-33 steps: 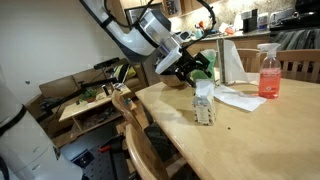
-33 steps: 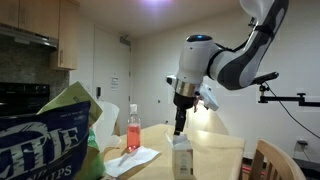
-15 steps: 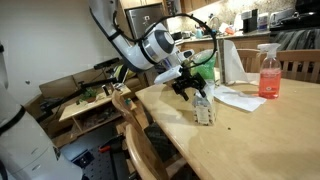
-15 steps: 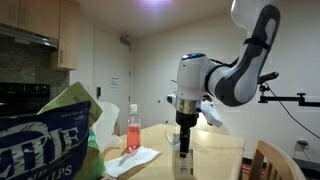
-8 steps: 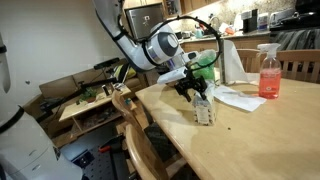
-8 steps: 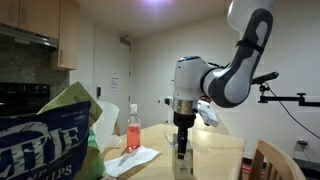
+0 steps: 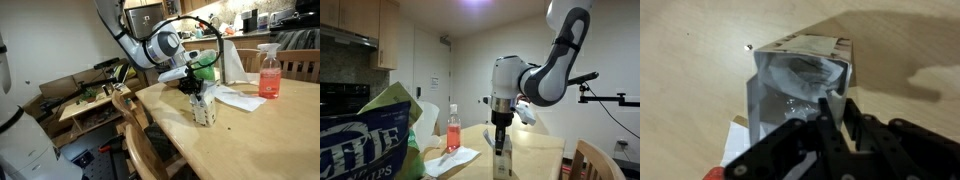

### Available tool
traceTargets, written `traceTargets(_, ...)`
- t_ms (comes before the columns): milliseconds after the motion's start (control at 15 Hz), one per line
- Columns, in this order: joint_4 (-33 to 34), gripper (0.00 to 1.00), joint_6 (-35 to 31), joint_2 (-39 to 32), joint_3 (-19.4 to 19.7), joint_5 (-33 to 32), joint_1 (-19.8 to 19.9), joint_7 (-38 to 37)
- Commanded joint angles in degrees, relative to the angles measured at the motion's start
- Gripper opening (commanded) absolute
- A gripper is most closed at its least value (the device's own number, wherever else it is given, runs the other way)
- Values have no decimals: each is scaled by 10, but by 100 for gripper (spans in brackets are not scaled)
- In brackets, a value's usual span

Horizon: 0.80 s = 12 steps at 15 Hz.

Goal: Open the white box and remove one tea bag from the box and place it on the table

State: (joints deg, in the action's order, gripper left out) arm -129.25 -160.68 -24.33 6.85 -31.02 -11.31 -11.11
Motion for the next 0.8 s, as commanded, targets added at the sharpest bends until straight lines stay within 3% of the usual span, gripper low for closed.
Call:
traceTargets(0,4,26,0,8,7,6,-7,13)
traceTargets(133,5,41,4,12,16,-4,-15,4)
traceTargets(333,9,53,9,15,32,-22,-31,-9)
traceTargets(400,10,44,9,15,36,-27,-33,-11)
traceTargets(467,11,25,8,15,38,-29,-34,-11)
traceTargets(533,10,22,6,14,36,-29,-32,-8)
traceTargets(733,9,0,-1,11,26,-17,-23,2)
